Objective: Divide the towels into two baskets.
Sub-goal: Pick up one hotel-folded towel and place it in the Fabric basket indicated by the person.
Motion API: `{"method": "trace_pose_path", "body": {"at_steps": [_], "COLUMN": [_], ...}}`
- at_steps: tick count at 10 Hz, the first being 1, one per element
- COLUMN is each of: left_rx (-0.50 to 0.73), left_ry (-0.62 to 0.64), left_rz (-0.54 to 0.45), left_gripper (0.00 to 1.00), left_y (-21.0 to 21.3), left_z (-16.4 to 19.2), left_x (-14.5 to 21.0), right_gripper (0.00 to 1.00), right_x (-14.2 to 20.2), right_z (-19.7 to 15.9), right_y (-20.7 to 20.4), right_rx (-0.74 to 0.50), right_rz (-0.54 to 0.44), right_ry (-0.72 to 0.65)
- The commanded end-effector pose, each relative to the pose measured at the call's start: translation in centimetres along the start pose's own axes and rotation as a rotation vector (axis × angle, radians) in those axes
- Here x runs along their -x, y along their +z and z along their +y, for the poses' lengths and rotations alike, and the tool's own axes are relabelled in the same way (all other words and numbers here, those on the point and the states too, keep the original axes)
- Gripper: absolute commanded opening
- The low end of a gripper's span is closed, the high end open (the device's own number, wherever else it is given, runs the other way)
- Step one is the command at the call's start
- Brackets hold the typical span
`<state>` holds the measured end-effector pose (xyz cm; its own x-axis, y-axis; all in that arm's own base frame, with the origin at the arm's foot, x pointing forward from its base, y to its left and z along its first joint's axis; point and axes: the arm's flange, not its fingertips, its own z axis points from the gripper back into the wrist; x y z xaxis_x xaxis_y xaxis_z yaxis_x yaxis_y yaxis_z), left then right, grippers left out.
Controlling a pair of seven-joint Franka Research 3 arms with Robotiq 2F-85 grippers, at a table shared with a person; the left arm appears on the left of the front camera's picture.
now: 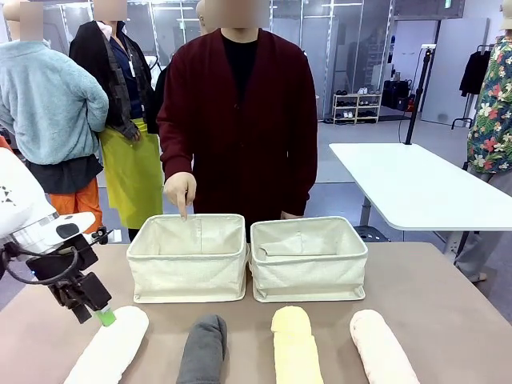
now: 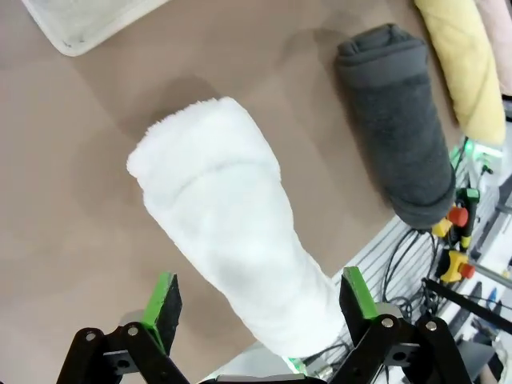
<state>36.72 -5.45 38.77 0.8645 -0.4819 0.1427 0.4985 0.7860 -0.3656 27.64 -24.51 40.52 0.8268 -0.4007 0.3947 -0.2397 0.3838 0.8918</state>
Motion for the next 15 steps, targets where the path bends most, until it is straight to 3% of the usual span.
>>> {"method": "trace_pose_path", "body": {"at_steps": [1, 2, 3, 7, 8, 15], "left_rx": [-0.108, -0.084, -0.032, -0.047, -0.065, -0.204], "left_ry": [0.012, 0.022, 0.003, 0.021, 0.098, 0.223], "left_rz": [-0.028, -0.028, -0.012, 0.0, -0.006, 0.054], "left_gripper": [1.0, 1.0, 1.0, 1.0, 1.0, 1.0], "left_y": [-3.9, -3.8, -0.1, -1.2, -2.5, -5.9], "left_z": [-1.7, -2.0, 0.2, -0.2, -0.3, -0.2], "left_x": [5.6, 5.9, -0.4, -0.8, -1.2, 0.8], "right_gripper": [1.0, 1.0, 1.0, 1.0, 1.0, 1.0], "right_x": [0.1, 0.1, 0.1, 0.1, 0.1, 0.1], "right_z": [0.3, 0.3, 0.3, 0.3, 0.3, 0.3], "right_y": [0.2, 0.2, 0.2, 0.2, 0.2, 0.2], "right_rx": [-0.013, -0.013, -0.013, -0.013, -0.013, -0.013], "right_rz": [-0.008, -0.008, -0.008, -0.008, -0.008, -0.008], "right_ry": [0.011, 0.011, 0.011, 0.011, 0.011, 0.011]}}
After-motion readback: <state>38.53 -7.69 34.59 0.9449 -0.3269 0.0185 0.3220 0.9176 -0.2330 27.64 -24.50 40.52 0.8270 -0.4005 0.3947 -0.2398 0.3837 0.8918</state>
